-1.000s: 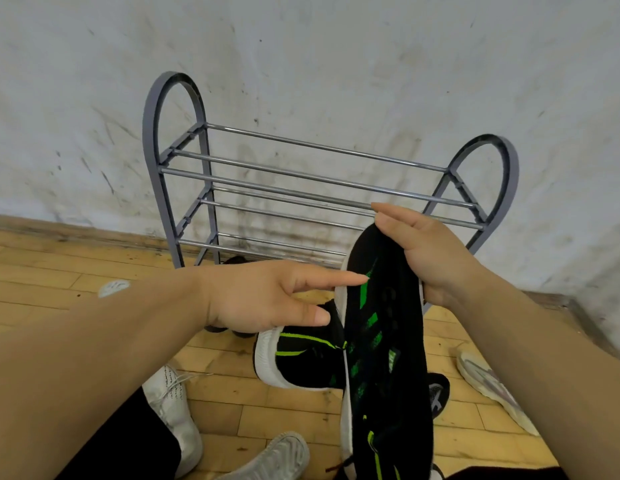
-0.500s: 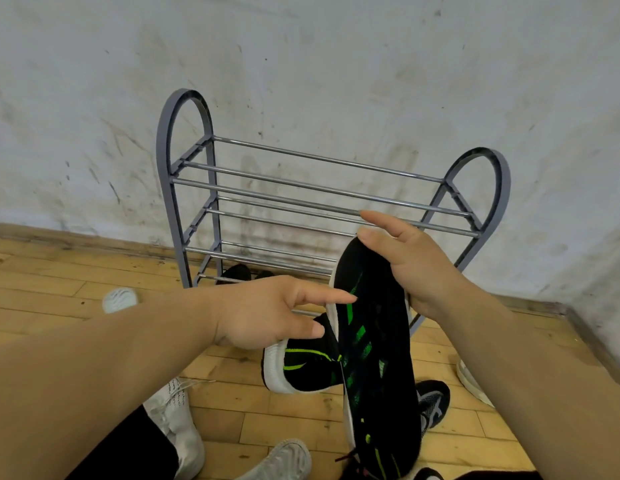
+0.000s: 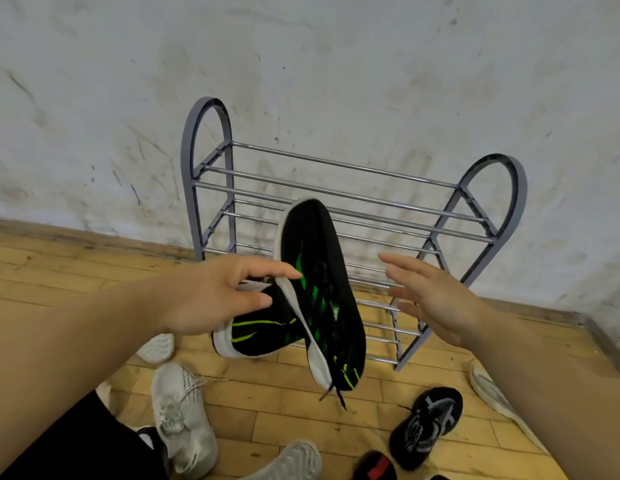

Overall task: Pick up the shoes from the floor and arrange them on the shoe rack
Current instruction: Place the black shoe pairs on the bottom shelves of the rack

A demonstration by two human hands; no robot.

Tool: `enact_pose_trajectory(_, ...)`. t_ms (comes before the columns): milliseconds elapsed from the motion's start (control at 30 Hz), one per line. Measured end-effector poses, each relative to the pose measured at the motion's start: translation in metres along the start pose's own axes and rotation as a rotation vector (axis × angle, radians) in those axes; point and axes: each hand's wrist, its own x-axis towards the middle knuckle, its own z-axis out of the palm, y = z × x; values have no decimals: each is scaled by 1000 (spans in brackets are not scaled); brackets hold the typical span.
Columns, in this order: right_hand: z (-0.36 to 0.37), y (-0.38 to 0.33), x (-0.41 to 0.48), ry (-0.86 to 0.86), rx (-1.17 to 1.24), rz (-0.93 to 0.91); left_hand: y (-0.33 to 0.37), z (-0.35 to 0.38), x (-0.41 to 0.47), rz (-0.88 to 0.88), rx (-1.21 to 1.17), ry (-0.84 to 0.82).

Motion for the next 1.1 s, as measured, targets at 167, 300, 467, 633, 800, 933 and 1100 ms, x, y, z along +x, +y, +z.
enact_pose_trajectory(167,11,14,13,-53,92,122,-2,-15,-17,63,-7,66)
enact_pose_trajectory(300,26,15,29,-65,355,160,0,-15,-22,76,-81,124)
enact_pose_trajectory(467,49,18,34,-154,453,115,8,-12,-26,142,-136,154)
enact_pose_trajectory(633,53,8,37,-37,475,56,8,-15,-28,136,-205,131)
enact_pose_trajectory(800,54,-12,23,165,218,-160,6,-18,-21,122,-178,330)
enact_pose_trajectory(933,43,-21,9,268,-323,-329,-1,-22,-14,67,-164,463)
enact_pose_trajectory(1100,28,-45,-9,209,-558,-414,-1,-13,-3,-60,26,418)
